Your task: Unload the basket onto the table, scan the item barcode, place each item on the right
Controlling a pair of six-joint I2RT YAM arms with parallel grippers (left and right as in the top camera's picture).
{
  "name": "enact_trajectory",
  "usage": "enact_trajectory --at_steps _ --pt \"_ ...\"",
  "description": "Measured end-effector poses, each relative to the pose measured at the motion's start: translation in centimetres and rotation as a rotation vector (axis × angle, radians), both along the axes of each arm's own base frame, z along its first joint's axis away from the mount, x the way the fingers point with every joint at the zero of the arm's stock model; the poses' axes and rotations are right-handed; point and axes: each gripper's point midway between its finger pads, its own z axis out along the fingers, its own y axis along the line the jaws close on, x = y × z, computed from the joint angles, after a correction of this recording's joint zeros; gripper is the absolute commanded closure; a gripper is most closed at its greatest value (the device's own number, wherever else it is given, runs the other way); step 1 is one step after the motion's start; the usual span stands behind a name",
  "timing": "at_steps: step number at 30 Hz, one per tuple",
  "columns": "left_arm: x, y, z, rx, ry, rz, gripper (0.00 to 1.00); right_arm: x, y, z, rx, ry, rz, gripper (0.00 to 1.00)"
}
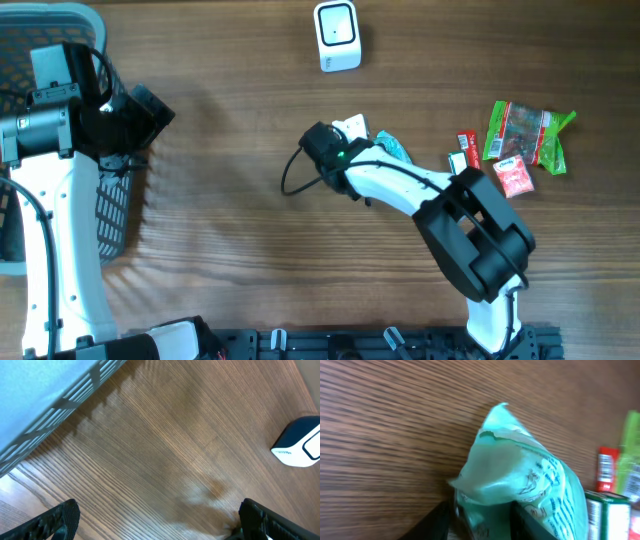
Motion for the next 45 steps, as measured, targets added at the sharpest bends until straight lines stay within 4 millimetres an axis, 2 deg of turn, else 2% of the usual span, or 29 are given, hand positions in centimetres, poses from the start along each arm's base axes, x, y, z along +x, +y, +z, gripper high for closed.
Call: enact_trajectory --at_steps 3,5,7,8,10,11,13,14,15,18,19,22,26,28,30,32,34,36,38,41,43,45 --pt "0.0 0.0 0.0 0.000 0.000 0.000 0.00 -0.7 1.4 0.0 0.088 0.101 0.051 0.52" --pt "0.0 0.0 0.0 0.000 0.000 0.000 0.00 -2.7 3.6 -0.1 0.186 0.231 0.145 0.53" --pt "0.0 0.0 0.0 0.000 0.000 0.000 0.00 -4.3 4.7 0.3 0.240 0.310 0.200 0.53" --pt "0.0 0.0 0.0 -0.001 0.000 0.002 0.00 -4.6 5.1 1.0 0.271 0.323 0.220 0.66" --pt "0.0 0.0 0.0 -0.001 0.000 0.003 0.00 -4.0 5.4 3.9 0.347 0.283 0.235 0.91" --pt "0.0 0.0 0.0 -0.001 0.000 0.003 0.00 -3.2 5.2 5.9 0.389 0.244 0.231 0.96" --pt "0.0 0.0 0.0 -0.001 0.000 0.003 0.00 -1.6 3.8 9.1 0.446 0.172 0.195 0.96" --pt "0.0 0.0 0.0 -0.001 0.000 0.003 0.00 -0.8 2.6 10.2 0.467 0.148 0.166 0.96" --pt "0.0 0.0 0.0 -0.001 0.000 0.003 0.00 -0.4 1.8 10.4 0.479 0.147 0.146 0.96" --pt "0.0 0.0 0.0 -0.001 0.000 0.003 0.00 0.7 -1.9 9.3 0.538 0.184 0.055 0.96" --pt "0.0 0.0 0.0 -0.001 0.000 0.003 0.00 0.6 -2.2 8.9 0.543 0.197 0.046 0.96" --pt "0.0 0.0 0.0 -0.001 0.000 0.003 0.00 0.4 -2.0 7.0 0.547 0.241 0.039 0.96" --pt "0.0 0.0 0.0 -0.001 0.000 0.003 0.00 -1.7 -2.2 1.6 0.532 0.363 0.007 0.96" --pt "0.0 0.0 0.0 -0.001 0.000 0.003 0.00 -3.5 -1.8 -1.0 0.556 0.449 0.000 0.94" --pt "0.0 0.0 0.0 -0.002 0.001 0.004 0.00 -4.9 -0.2 -1.0 0.653 0.519 0.047 0.92" --pt "0.0 0.1 0.0 -0.002 0.000 0.007 0.00 -7.0 1.4 -0.9 0.736 0.615 0.123 0.91" --pt "0.0 0.1 0.0 -0.003 0.000 0.007 0.00 -8.5 2.2 -0.9 0.767 0.683 0.158 0.89" --pt "0.0 0.1 0.0 -0.003 0.000 0.007 0.00 -9.6 2.0 -0.5 0.768 0.735 0.165 0.90" --pt "0.0 0.1 0.0 -0.003 0.000 0.007 0.00 -8.9 1.8 0.7 0.764 0.729 0.164 0.90" --pt "0.0 0.1 0.0 -0.003 0.000 0.007 0.00 -4.4 1.0 4.7 0.731 0.547 0.161 0.90" --pt "0.0 0.1 0.0 -0.003 0.000 0.007 0.00 -1.6 -0.7 7.8 0.698 0.393 0.117 0.90" --pt "0.0 0.1 0.0 -0.002 0.000 0.007 0.00 -0.3 -2.5 9.0 0.674 0.318 0.065 0.91"
